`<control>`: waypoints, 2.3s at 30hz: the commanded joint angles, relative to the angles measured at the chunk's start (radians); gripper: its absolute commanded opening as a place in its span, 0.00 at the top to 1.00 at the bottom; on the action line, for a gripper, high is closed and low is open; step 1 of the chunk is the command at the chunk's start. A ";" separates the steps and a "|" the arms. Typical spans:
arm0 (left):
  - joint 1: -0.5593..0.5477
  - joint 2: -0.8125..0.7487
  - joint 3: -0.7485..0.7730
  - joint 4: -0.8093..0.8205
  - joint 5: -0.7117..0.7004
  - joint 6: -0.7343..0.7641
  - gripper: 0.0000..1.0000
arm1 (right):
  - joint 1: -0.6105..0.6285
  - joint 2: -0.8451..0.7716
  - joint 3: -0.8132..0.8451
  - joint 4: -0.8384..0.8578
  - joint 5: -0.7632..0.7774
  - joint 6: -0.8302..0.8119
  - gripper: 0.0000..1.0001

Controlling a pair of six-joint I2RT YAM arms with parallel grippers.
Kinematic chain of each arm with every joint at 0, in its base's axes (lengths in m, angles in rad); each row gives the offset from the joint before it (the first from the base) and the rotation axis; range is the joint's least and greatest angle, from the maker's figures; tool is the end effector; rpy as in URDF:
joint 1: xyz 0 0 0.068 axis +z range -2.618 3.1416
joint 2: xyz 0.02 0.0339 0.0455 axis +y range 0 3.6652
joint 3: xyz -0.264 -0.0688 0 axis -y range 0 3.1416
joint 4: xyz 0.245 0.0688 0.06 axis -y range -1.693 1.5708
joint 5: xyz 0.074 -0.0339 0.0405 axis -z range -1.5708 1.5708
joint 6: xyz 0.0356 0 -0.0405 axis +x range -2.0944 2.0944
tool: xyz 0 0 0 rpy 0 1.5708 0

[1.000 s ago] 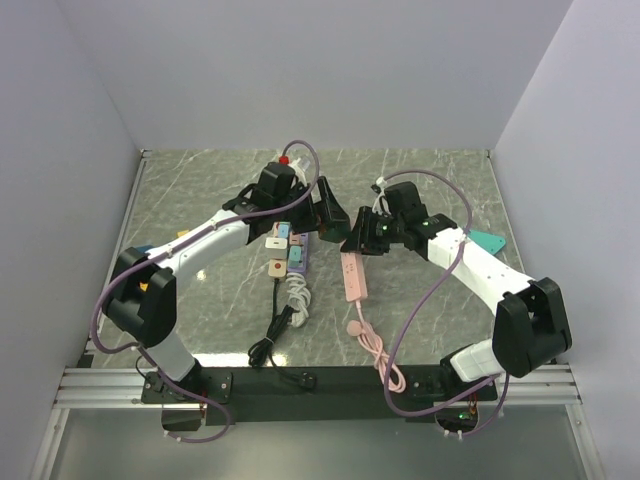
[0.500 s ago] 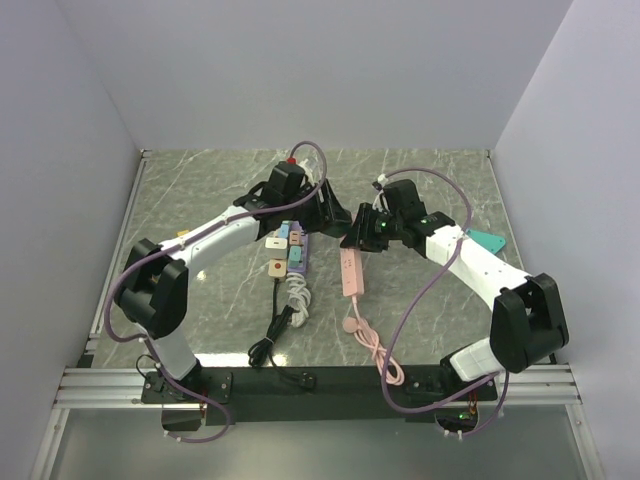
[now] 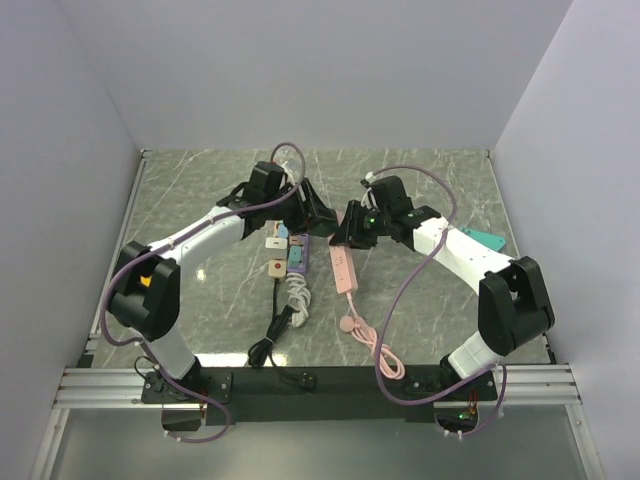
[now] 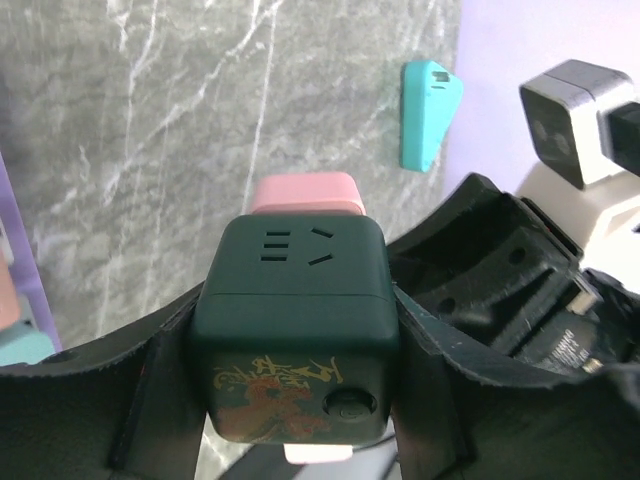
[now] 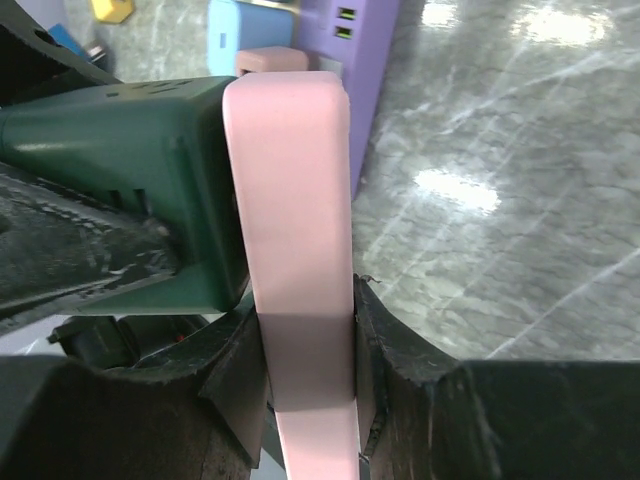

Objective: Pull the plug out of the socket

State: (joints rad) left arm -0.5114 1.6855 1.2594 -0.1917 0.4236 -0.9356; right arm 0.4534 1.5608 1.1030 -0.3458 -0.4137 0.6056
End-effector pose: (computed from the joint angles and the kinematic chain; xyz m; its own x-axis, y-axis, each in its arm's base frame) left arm 0.3285 -0.2011 0.2675 -0.8940 -0.3397 -0.2920 0.0315 0.6026 -0.7974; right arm 0.2973 0.1608 0.2463 -0.9032 0.1397 -0.4059 -0.1676 0.7557 0.6331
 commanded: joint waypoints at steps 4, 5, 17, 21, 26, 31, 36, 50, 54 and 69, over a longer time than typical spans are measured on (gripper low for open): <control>0.140 -0.204 0.040 -0.052 0.050 0.012 1.00 | -0.114 0.016 -0.031 -0.209 0.364 0.042 1.00; 0.160 -0.211 0.041 -0.072 0.053 0.015 1.00 | -0.114 0.018 -0.011 -0.220 0.380 0.037 1.00; 0.463 -0.230 0.126 -0.241 0.025 0.170 1.00 | -0.157 0.057 0.084 -0.324 0.565 0.020 1.00; 0.597 -0.156 0.132 -0.285 -0.068 0.263 1.00 | -0.234 0.139 0.159 -0.383 0.686 0.040 1.00; 0.744 -0.014 0.170 -0.275 -0.144 0.334 1.00 | -0.354 0.313 0.351 -0.443 0.792 0.014 1.00; 0.794 0.101 0.244 -0.295 -0.190 0.356 1.00 | -0.447 0.476 0.558 -0.516 0.825 -0.027 1.00; 0.821 0.190 0.293 -0.313 -0.240 0.359 1.00 | -0.544 0.577 0.687 -0.570 0.819 -0.058 1.00; 0.892 0.226 0.259 -0.344 -0.304 0.345 0.34 | -0.601 0.598 0.853 -0.630 0.670 -0.127 0.34; 0.896 0.188 0.256 -0.354 -0.304 0.334 0.22 | -0.587 0.454 0.821 -0.634 0.670 -0.116 0.33; 0.855 -0.187 0.051 -0.275 -0.111 0.267 0.01 | -0.070 -0.011 0.282 -0.362 0.299 -0.103 0.32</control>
State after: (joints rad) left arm 0.3740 1.5906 1.3376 -0.5102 0.2283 -0.6502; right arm 0.3279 1.5867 1.4647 -0.7998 0.0277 0.4744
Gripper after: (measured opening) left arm 0.993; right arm 0.680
